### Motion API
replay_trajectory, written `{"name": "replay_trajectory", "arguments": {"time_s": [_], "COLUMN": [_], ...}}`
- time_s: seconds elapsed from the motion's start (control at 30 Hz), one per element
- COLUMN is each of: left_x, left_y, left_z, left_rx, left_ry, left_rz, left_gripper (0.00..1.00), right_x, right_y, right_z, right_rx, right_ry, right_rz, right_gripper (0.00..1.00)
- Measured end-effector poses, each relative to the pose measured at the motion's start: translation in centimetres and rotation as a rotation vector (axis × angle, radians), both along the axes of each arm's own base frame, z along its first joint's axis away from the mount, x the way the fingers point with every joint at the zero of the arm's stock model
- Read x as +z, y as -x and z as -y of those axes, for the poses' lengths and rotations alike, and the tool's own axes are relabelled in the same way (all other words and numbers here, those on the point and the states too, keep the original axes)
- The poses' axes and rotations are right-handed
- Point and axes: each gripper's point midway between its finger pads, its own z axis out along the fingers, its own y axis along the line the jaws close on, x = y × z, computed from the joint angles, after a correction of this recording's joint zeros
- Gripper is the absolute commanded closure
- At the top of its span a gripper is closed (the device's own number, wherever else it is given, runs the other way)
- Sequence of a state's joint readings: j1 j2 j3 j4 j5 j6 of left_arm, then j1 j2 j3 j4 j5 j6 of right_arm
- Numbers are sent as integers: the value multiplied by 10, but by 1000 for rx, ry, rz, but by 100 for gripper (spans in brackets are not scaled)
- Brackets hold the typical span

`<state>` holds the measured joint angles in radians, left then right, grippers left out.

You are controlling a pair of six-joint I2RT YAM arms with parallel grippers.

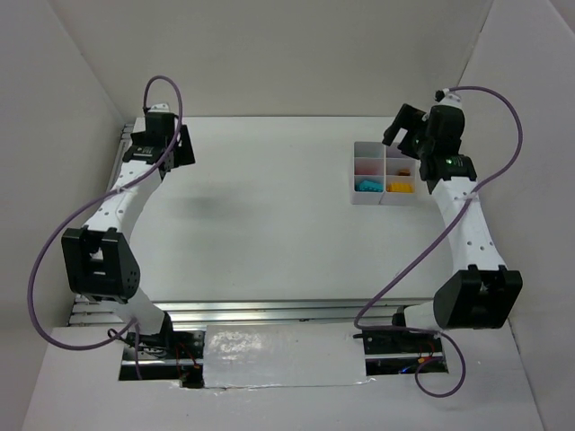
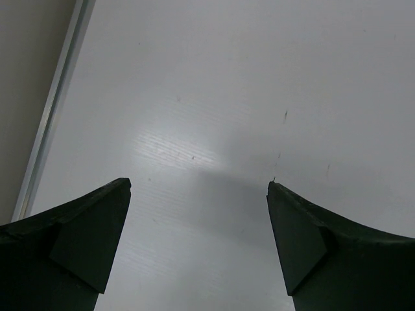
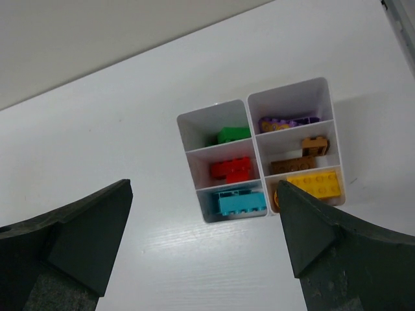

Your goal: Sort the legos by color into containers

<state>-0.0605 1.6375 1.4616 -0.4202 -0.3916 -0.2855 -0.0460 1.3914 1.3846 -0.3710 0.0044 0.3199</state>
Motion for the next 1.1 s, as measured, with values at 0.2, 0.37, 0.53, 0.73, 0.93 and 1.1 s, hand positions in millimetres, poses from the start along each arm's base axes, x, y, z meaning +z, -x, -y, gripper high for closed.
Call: {"name": "replay_trajectory", "arguments": {"time_s": [0.2, 0.37, 0.53, 0.73, 0.93, 1.1], "left_x": [12, 31, 40, 52, 74, 71], "left_y": [25, 37, 52, 88, 140, 175], "left_z": [2, 5, 12, 15, 15, 9], "left_rx": [-27, -25, -25, -17, -6, 7], "left_ry": [0, 33, 89, 121, 166, 152], "left_rz": [-20, 16, 24, 72, 179, 179], "left_gripper": [0, 1, 1, 0, 0, 0], "right_x": [-1, -3, -2, 30, 76, 83], "right_y": [21, 40, 64, 103, 157, 177], "right_z": [-11, -24, -37, -66, -77, -76], "right_rx": [44, 92, 133, 212, 277, 281], "right_ry": [-19, -66, -94, -107, -126, -132], "right_rz": [-31, -78, -116, -53, 130, 181], "right_gripper": [0, 0, 0, 0, 0, 0]}}
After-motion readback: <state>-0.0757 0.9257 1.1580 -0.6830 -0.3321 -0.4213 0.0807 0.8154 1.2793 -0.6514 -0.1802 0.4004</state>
